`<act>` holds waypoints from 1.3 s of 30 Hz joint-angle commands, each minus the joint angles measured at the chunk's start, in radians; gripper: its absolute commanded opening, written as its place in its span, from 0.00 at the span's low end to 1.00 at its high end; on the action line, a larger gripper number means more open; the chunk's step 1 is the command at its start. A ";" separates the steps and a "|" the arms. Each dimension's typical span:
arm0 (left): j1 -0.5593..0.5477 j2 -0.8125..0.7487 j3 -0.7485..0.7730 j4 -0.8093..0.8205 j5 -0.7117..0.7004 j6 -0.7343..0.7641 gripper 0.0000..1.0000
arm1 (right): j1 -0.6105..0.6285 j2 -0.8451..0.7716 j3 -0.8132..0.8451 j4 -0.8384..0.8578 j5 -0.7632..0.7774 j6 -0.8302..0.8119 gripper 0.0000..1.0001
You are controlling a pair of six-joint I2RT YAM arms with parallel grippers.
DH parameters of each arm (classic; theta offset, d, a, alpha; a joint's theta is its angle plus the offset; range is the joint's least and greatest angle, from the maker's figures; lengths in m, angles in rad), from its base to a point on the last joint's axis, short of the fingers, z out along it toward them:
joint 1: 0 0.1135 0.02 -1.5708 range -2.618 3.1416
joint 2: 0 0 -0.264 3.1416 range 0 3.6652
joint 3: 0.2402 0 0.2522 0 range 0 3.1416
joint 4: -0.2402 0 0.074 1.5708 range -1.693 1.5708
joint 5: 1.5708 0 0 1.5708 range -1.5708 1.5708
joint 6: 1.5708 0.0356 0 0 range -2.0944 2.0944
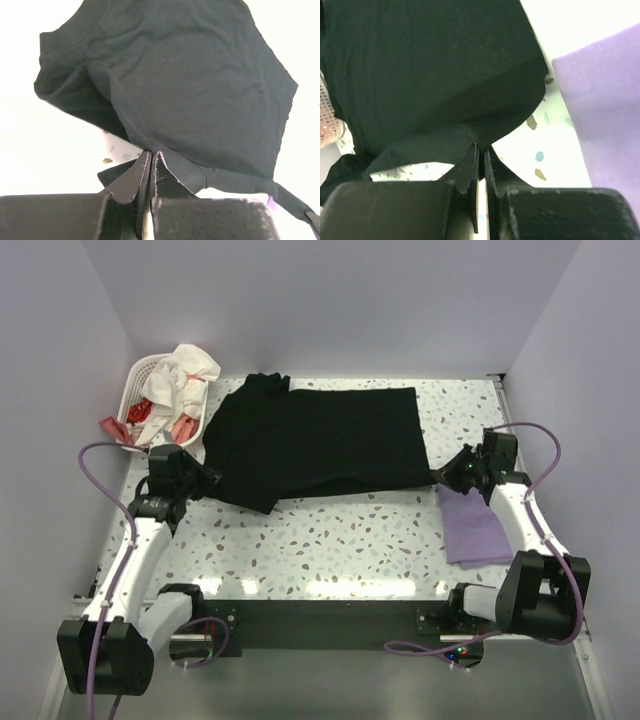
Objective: Fold and stack the t-shirts
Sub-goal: Fold the tshirt
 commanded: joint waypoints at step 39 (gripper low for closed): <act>0.019 0.595 0.343 0.174 0.016 0.015 0.00 | -0.008 0.465 0.291 0.112 -0.020 0.055 0.02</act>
